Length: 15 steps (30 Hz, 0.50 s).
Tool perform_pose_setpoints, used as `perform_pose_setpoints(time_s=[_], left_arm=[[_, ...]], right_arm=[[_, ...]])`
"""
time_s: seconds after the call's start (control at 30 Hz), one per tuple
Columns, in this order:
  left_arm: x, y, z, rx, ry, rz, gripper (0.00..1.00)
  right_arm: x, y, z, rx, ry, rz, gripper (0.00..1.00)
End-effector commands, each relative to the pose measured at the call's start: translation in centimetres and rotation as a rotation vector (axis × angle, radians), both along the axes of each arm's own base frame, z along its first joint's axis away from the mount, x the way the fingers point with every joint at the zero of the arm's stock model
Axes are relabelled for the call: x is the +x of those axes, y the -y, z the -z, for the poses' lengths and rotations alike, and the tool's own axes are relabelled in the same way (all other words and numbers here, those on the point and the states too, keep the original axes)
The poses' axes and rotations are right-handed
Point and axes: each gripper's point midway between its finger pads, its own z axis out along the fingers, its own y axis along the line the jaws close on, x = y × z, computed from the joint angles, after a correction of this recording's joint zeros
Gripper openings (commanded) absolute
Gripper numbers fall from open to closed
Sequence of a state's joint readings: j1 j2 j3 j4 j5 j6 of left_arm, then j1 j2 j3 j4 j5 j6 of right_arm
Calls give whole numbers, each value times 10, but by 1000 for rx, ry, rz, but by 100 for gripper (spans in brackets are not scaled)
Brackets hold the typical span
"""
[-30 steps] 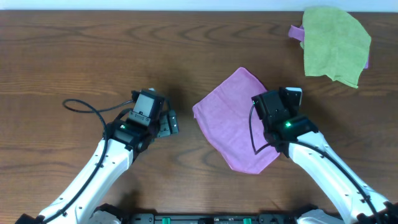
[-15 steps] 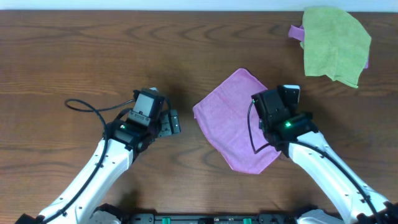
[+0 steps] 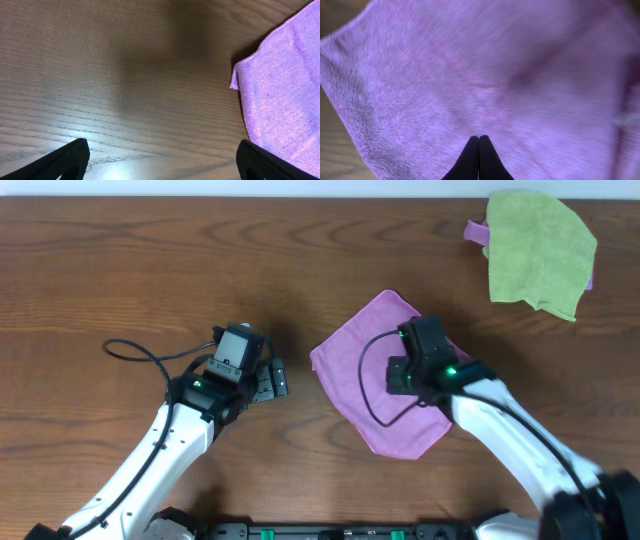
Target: Fold the cloth
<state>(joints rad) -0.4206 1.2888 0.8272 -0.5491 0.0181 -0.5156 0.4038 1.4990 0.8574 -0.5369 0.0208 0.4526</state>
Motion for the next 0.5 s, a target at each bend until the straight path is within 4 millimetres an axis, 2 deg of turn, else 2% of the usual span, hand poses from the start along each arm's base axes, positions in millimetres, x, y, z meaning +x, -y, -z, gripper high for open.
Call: perform_pose_setpoints(time_s=[0.0,0.13,0.47], left_arm=[[5,-2,-5,20,20,9,95],[5,-2,-5,20,20,9,95],[6,-1,-5,19,21,9,95]], right_arm=[[-3,-18,22,59,-76,-44,1],[5,-25,36,61,-71,-54,1],[22,-36,49,93,-35,-56,2]])
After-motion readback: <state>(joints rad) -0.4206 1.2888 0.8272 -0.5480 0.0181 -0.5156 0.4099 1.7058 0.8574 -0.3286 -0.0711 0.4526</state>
